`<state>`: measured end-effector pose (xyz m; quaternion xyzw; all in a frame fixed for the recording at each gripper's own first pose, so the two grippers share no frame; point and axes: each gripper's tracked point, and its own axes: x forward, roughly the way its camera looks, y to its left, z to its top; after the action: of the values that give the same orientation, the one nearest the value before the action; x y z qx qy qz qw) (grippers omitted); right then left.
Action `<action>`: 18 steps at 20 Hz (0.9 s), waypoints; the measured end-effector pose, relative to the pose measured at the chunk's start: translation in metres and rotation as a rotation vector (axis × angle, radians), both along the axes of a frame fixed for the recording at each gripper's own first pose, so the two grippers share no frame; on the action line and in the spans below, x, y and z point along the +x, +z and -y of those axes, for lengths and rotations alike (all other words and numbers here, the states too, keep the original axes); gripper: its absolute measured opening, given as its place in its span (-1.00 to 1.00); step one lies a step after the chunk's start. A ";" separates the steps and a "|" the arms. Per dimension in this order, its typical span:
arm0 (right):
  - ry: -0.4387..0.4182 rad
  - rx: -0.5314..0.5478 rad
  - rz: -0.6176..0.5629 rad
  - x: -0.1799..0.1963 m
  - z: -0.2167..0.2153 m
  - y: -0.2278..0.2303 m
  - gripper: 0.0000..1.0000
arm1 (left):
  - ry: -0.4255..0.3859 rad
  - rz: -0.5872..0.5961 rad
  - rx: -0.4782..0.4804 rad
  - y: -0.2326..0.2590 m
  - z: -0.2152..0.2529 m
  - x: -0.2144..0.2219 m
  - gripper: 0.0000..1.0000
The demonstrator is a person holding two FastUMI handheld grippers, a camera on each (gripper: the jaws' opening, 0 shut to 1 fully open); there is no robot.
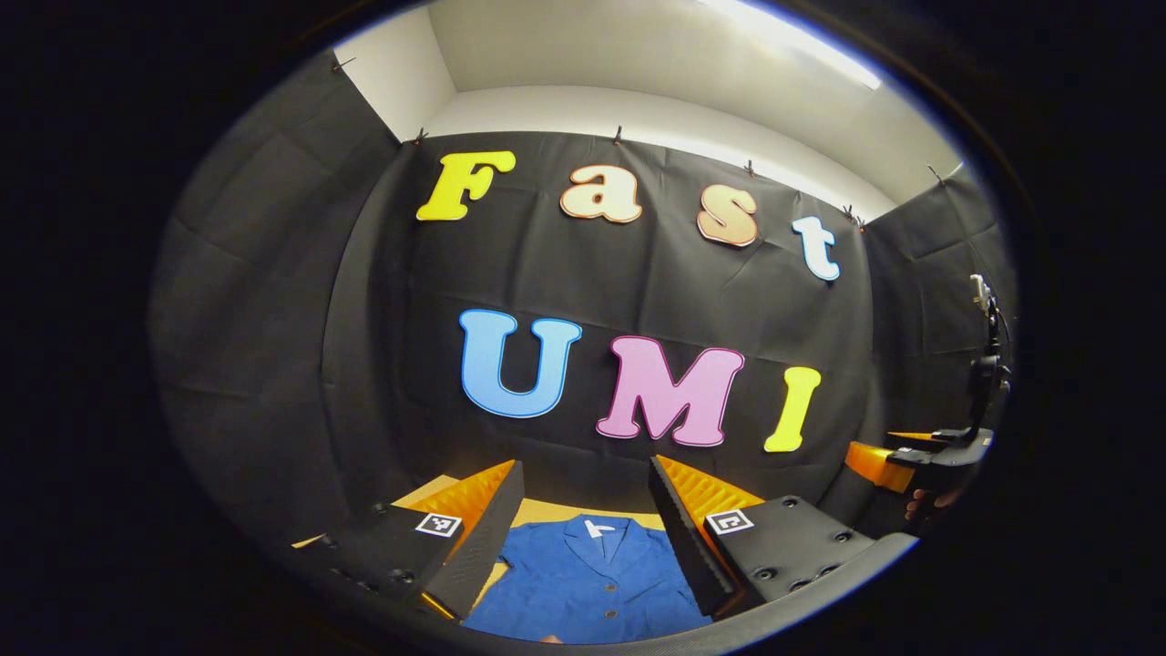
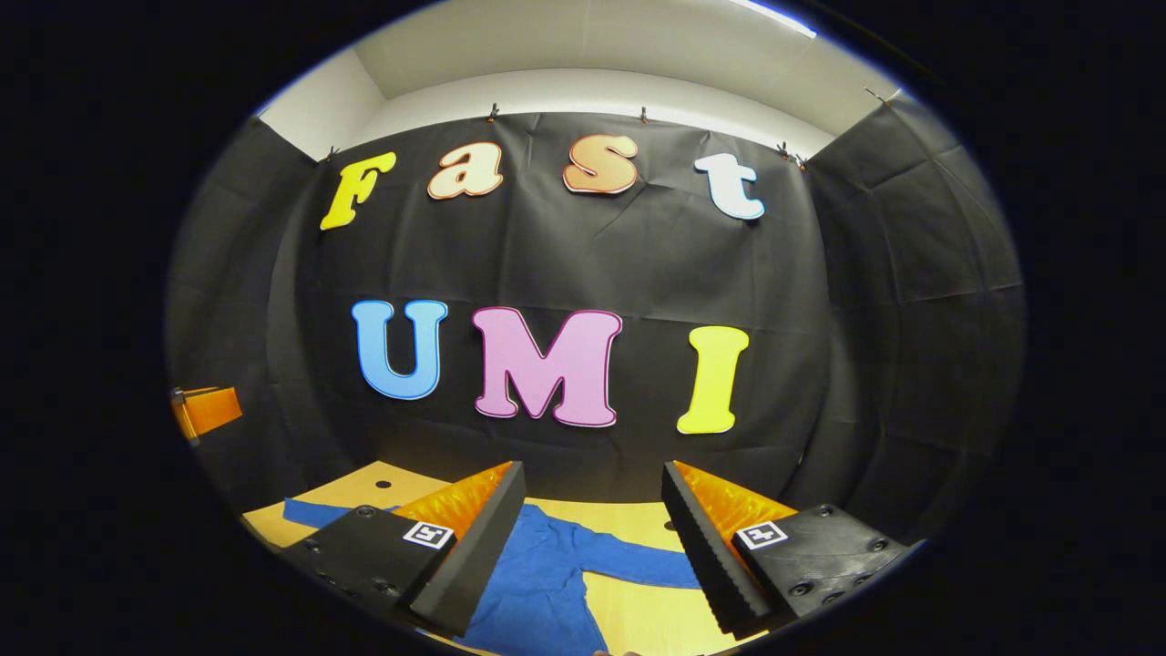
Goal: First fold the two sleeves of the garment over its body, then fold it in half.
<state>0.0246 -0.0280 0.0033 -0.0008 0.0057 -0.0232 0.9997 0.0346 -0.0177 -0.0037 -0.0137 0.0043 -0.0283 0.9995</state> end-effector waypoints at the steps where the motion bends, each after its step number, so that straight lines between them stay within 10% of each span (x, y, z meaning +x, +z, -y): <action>1: -0.003 0.001 -0.010 0.002 0.004 -0.002 0.92 | 0.001 -0.008 0.002 -0.001 0.001 0.001 0.60; 10: 0.029 0.067 -0.137 0.053 0.029 -0.004 0.92 | -0.016 -0.012 0.024 0.000 0.006 0.019 0.59; 18: -0.057 0.285 -0.700 0.135 0.129 -0.130 0.70 | -0.037 -0.064 0.026 -0.019 0.008 0.036 0.60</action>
<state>0.1597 -0.1569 -0.1270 0.1304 0.3501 -0.0482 0.9263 0.0705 -0.0255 -0.0225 -0.0013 0.0368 -0.0465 0.9982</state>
